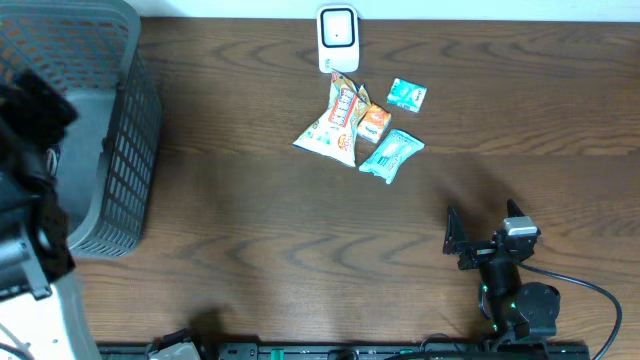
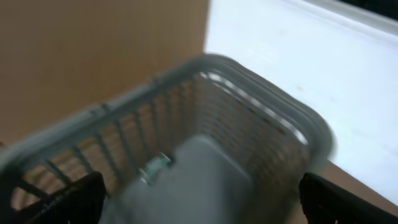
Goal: Scan the item barcode
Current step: 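Return the left gripper into the basket toward the dark green tin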
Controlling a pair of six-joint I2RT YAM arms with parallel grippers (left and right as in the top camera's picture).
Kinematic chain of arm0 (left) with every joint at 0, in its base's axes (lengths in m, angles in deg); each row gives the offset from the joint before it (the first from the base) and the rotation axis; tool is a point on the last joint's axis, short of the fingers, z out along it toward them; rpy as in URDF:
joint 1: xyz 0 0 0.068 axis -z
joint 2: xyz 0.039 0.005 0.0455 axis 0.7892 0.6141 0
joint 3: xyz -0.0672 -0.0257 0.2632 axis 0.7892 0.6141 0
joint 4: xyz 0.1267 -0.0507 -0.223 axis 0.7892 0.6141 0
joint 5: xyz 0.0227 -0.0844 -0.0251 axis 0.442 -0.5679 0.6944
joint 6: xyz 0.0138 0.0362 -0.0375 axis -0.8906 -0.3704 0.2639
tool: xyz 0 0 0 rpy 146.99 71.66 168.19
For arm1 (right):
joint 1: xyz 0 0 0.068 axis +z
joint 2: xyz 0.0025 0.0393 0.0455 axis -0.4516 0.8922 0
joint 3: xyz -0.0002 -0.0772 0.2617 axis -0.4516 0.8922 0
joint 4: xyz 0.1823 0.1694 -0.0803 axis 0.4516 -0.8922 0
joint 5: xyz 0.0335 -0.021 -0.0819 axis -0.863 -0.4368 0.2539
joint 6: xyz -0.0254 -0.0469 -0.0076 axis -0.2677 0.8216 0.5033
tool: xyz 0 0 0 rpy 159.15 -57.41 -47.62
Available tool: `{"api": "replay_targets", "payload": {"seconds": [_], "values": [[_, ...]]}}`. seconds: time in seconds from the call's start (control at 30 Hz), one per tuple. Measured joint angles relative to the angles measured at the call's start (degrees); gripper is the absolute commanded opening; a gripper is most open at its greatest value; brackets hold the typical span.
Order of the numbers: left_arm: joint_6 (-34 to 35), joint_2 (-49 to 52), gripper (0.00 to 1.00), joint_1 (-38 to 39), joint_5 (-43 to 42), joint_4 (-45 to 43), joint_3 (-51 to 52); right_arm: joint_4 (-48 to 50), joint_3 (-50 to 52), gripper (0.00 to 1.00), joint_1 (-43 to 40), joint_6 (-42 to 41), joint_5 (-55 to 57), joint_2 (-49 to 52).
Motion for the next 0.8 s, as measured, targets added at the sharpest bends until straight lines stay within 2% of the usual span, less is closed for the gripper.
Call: {"api": "replay_targets", "payload": {"seconds": [0.13,0.33,0.5,0.8], "values": [[-8.2,3.8,0.98,-3.6,0.0,-2.2,0.0,0.0,0.0,0.99,0.0,0.0,0.0,0.0],[-22.6,13.1,0.98,-7.1,0.0,2.0,0.0,0.0,0.0,0.99,0.0,0.0,0.0,0.0],[-27.1,20.3,0.98,-10.6,0.0,4.9,0.0,0.0,0.0,0.99,0.0,0.0,0.0,0.0],[-31.8,26.0,0.99,-12.6,-1.4,5.3,0.0,0.0,0.0,0.99,0.0,0.0,0.0,0.0]]}}
